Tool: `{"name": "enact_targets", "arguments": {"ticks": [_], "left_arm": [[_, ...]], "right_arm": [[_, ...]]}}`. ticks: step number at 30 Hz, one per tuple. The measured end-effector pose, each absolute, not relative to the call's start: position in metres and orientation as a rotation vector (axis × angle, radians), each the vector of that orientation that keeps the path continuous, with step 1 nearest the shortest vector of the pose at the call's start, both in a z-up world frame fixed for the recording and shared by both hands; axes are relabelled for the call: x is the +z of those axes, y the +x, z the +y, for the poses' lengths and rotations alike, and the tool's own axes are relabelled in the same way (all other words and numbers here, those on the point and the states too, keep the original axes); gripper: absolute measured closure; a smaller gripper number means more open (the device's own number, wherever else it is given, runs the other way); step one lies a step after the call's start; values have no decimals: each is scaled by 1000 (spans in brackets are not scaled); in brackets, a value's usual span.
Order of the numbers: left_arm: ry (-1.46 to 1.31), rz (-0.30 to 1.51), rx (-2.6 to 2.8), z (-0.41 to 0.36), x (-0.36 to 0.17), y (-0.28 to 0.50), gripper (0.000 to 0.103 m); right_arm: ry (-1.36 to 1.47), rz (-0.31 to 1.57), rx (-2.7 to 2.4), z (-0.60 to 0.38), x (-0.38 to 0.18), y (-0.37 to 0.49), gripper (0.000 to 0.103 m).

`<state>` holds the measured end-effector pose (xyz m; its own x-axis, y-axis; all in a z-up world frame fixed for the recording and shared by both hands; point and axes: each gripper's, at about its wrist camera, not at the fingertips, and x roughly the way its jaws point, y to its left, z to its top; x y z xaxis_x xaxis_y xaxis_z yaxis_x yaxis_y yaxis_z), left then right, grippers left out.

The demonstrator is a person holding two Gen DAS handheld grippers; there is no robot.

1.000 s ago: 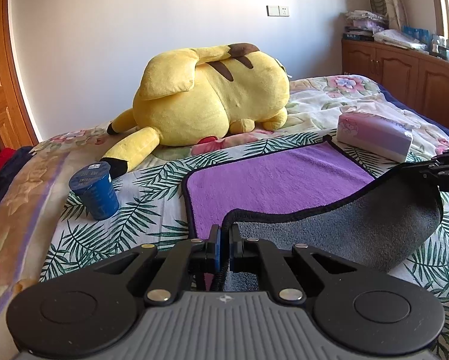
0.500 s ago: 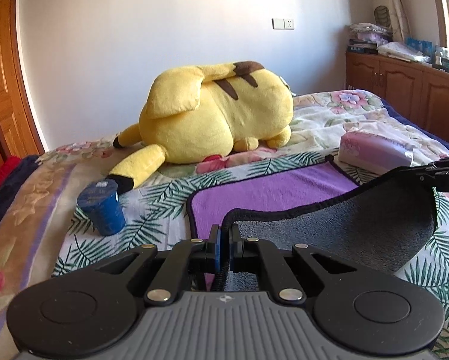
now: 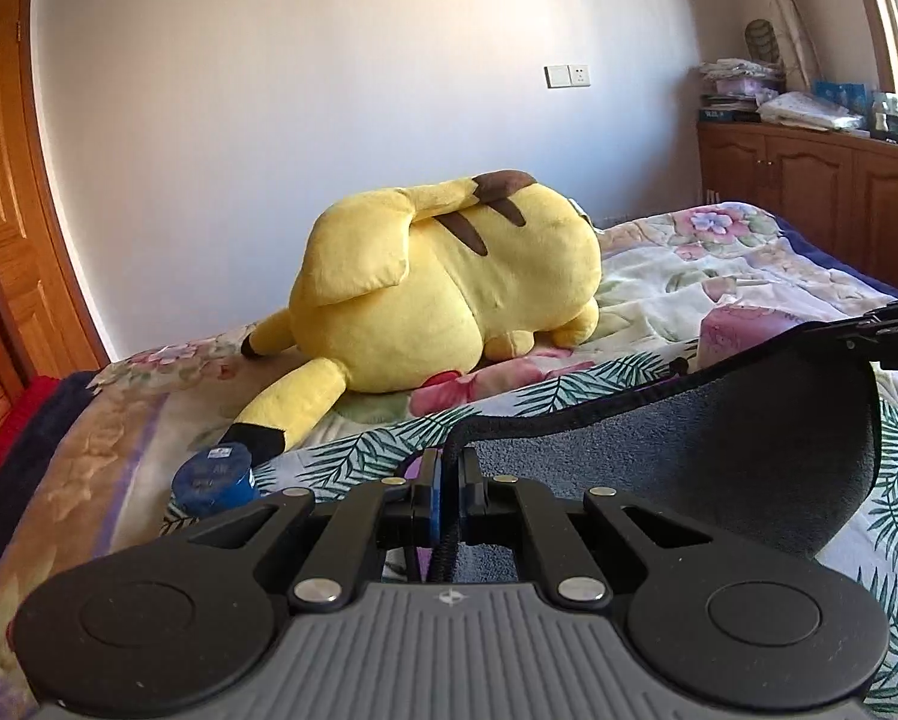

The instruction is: Fold towel

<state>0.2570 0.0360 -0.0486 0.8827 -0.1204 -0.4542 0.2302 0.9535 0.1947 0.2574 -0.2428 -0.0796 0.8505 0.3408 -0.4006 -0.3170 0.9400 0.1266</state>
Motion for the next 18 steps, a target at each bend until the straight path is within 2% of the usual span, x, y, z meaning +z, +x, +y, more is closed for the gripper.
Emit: {"name": "enact_targets", "arguments": {"ticks": [18], "left_arm": [[280, 437, -182, 30, -47, 306, 98]], "right_arm": [[-57, 364, 366, -232, -62, 296, 98]]}}
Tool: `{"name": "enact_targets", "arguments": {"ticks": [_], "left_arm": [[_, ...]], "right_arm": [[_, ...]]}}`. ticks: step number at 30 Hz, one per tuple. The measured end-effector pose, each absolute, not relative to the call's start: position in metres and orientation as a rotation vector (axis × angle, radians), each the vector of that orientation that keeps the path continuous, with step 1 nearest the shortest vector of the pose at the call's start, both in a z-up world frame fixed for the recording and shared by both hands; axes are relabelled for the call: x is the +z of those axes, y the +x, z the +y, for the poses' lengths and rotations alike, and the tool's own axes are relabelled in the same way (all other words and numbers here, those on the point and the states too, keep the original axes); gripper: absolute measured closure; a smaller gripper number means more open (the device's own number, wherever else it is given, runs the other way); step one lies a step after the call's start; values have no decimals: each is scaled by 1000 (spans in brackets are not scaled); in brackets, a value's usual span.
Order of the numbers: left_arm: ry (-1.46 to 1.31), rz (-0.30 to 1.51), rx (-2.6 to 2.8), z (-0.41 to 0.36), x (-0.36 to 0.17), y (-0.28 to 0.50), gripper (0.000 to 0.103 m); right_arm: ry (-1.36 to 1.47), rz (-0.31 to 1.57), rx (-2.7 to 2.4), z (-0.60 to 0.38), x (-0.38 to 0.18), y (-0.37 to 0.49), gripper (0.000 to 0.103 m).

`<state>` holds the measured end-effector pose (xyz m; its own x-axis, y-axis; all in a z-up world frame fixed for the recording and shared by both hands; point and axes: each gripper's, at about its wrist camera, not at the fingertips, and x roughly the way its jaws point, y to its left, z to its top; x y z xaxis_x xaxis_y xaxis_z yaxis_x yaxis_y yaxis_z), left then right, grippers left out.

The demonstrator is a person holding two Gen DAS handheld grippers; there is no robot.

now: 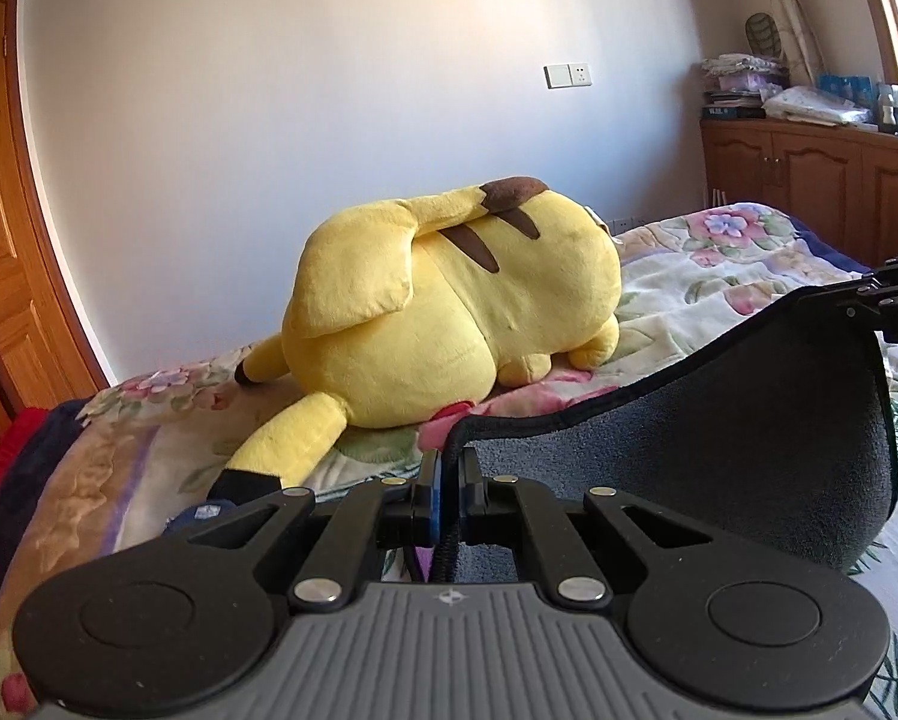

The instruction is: Fold towel

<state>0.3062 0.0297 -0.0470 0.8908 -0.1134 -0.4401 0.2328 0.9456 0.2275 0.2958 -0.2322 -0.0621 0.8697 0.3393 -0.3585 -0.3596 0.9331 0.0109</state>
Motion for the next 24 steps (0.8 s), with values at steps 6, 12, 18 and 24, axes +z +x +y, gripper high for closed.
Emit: {"name": "enact_targets", "arguments": {"ticks": [6, 12, 18, 24], "left_arm": [[279, 430, -164, 27, -50, 323, 98], [276, 410, -141, 26, -56, 340, 98], [271, 446, -118, 28, -76, 365, 98], [287, 485, -103, 26, -104, 386, 98]], "right_arm": [[-63, 351, 346, -233, -64, 311, 98], [-67, 345, 341, -231, -70, 325, 98], [-80, 350, 326, -231, -85, 344, 98], [-86, 381, 315, -230, -108, 362, 98]]}}
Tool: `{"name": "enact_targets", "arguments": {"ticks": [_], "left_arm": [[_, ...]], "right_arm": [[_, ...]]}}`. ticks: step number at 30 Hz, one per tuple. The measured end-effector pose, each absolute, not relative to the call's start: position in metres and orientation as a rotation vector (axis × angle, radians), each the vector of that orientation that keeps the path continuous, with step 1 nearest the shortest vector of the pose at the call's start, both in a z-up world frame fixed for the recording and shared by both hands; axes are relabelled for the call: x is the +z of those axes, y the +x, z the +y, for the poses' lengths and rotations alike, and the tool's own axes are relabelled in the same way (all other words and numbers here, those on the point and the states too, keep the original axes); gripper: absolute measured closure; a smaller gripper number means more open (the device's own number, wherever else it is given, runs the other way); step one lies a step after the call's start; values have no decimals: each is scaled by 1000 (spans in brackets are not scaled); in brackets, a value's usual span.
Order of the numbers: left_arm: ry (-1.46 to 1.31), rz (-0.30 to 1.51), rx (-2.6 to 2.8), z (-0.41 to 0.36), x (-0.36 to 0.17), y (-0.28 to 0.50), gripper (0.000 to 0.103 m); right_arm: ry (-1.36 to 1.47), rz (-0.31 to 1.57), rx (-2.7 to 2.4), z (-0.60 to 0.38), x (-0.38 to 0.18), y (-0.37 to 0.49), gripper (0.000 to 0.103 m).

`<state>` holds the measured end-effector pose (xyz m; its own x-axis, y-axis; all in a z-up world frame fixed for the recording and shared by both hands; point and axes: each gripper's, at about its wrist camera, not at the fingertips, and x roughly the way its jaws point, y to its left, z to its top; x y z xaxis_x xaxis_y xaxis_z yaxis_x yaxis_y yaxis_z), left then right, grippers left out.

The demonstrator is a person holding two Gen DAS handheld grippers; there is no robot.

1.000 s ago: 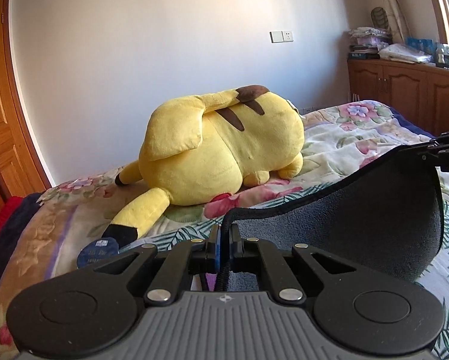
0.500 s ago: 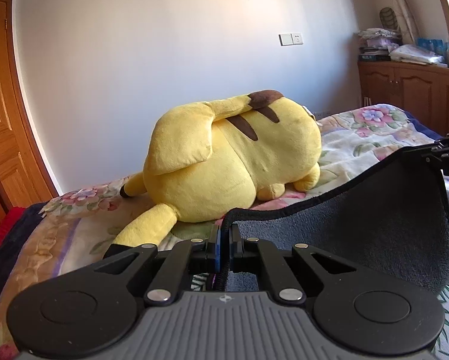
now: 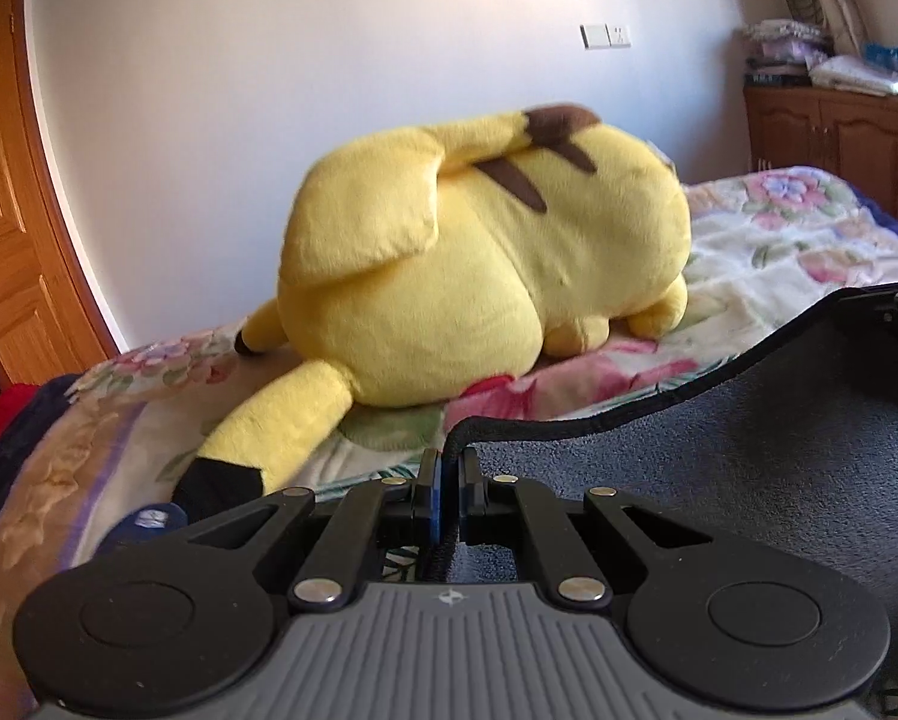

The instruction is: Fold towel

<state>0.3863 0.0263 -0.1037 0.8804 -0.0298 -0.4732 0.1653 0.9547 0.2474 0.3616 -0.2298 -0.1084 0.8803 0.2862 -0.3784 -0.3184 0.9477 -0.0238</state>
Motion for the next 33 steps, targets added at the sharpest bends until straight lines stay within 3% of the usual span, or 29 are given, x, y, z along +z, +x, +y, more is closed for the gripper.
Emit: {"name": "enact_targets", "arguments": {"ticks": [7, 9, 10, 11, 12, 14, 15, 17, 20, 28, 33], "left_arm": [[301, 542, -88, 22, -127, 403, 92], [284, 560, -78, 23, -130, 405, 78], [278, 563, -78, 23, -130, 405, 64], [277, 562, -81, 23, -130, 404, 56], [275, 560, -83, 22, -130, 403, 56], [268, 563, -92, 21, -130, 399, 53], [263, 566, -94, 20, -129, 397, 49], [254, 565, -98, 18, -128, 392, 29], [240, 558, -101, 14, -125, 382, 17], [227, 571, -113, 6, -112, 355, 12], [208, 585, -120, 3, -100, 332, 11]], "right_arm": [[-43, 458, 311, -230, -133, 376, 98], [-67, 463, 289, -229, -138, 376, 94], [-70, 470, 283, -229, -140, 377, 90], [-67, 479, 280, -230, -141, 378, 78], [-64, 486, 276, -231, -142, 380, 51], [-54, 474, 263, -233, -140, 376, 31], [-49, 466, 267, -234, -139, 374, 31], [-42, 468, 275, -235, -135, 371, 31], [-30, 475, 279, -236, -129, 365, 31], [14, 499, 305, -234, -116, 333, 30], [30, 512, 299, -239, -107, 311, 23]]}}
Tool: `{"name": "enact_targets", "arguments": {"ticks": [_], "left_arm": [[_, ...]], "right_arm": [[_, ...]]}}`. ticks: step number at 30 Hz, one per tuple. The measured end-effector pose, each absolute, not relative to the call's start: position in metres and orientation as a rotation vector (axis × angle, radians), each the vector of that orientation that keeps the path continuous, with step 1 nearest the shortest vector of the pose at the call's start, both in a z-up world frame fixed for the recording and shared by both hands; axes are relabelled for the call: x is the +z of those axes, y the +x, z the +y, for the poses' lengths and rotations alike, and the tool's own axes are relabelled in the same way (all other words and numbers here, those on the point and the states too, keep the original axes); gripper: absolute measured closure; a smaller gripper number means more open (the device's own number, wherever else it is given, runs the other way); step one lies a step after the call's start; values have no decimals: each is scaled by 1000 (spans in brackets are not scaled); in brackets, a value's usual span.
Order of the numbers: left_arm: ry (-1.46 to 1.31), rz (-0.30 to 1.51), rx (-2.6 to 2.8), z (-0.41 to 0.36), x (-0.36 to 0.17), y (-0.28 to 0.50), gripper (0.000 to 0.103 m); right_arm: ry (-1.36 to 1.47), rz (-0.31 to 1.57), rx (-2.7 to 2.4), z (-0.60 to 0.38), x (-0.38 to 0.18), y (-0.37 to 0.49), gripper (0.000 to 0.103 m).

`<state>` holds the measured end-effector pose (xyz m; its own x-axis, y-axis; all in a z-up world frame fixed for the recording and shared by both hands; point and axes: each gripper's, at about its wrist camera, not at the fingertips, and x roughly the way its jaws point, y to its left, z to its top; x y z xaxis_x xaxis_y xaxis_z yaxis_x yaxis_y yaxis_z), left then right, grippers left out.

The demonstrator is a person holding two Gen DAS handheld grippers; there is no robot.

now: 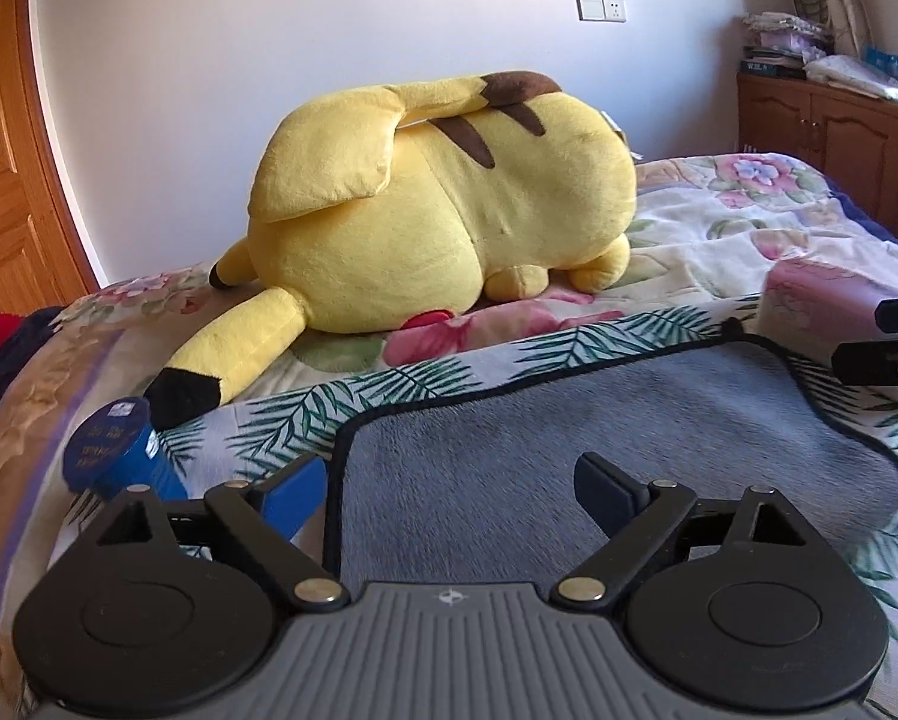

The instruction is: Fold towel

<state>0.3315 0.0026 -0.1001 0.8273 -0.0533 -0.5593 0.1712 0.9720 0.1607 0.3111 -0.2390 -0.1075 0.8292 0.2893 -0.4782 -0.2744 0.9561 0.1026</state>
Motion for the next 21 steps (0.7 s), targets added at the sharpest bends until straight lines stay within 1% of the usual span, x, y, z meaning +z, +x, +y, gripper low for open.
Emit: {"name": "enact_targets", "arguments": {"ticks": [2, 3, 4, 6, 7, 8, 10, 21], "left_arm": [[194, 585, -118, 2, -93, 320, 8], [186, 584, -116, 2, -90, 315, 8], [182, 586, -117, 1, -86, 309, 7], [182, 582, -117, 0, -77, 296, 6], [182, 579, -115, 0, -72, 290, 3], [181, 575, -112, -1, -67, 284, 1], [180, 570, -110, -2, -58, 273, 0], [203, 548, -128, -13, -8, 212, 0]], "right_arm": [[25, 514, 287, -241, -102, 302, 19], [23, 516, 282, -243, -99, 298, 14], [21, 516, 277, -244, -96, 294, 11], [19, 510, 269, -246, -88, 282, 2], [15, 508, 269, -247, -85, 277, 0], [11, 505, 268, -248, -82, 271, 0], [8, 510, 264, -249, -74, 260, 0], [32, 467, 241, -257, -27, 203, 0]]}}
